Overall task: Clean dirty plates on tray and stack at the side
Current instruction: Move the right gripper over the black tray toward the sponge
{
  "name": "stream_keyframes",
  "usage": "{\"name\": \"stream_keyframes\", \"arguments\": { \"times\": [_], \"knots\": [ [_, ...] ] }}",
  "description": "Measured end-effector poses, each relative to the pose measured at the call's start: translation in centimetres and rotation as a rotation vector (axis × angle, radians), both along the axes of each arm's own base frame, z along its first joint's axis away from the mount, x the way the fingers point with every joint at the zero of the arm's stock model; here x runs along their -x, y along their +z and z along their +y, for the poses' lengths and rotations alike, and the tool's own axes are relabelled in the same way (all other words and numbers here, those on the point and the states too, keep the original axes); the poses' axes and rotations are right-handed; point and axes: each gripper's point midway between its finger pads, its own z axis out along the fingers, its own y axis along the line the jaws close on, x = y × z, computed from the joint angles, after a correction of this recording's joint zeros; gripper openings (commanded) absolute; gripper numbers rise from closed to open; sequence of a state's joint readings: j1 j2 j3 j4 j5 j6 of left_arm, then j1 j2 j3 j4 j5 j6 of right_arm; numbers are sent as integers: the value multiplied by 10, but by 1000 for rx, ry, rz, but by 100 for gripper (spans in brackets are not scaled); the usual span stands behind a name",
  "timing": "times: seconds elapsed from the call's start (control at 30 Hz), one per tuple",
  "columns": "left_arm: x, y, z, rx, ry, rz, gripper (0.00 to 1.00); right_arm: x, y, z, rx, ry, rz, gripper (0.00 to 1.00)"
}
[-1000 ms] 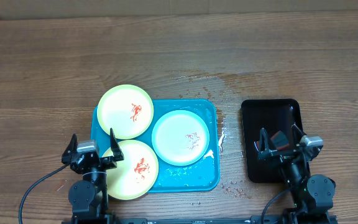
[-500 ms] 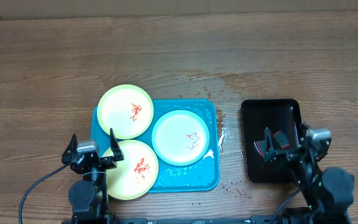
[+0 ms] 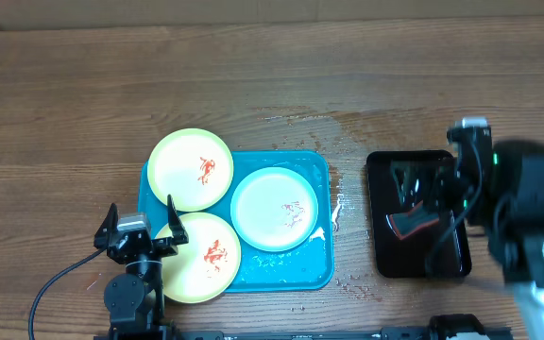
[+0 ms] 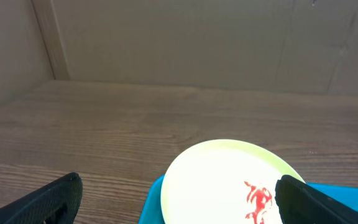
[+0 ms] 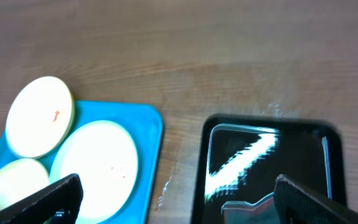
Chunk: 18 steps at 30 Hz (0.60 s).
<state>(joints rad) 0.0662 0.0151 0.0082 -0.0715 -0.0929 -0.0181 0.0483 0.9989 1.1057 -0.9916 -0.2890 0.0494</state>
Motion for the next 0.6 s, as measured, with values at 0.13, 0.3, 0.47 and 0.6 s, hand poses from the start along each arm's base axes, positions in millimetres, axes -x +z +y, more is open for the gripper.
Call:
{"name": "stream_keyframes", "arguments": {
  "times": [0.13,0.3,0.47,0.6],
  "knots": [
    [0,0,0,0,0,0,100,-4,-3,3,-45,-48,227,100],
    [0,0,0,0,0,0,100,0,-20,3,-60,-101,461,100],
    [0,0,0,0,0,0,100,6,-35,3,-54,-116,565,100],
    [0,0,0,0,0,0,99,14,-37,3,-55,-121,604,100]
  ]
}}
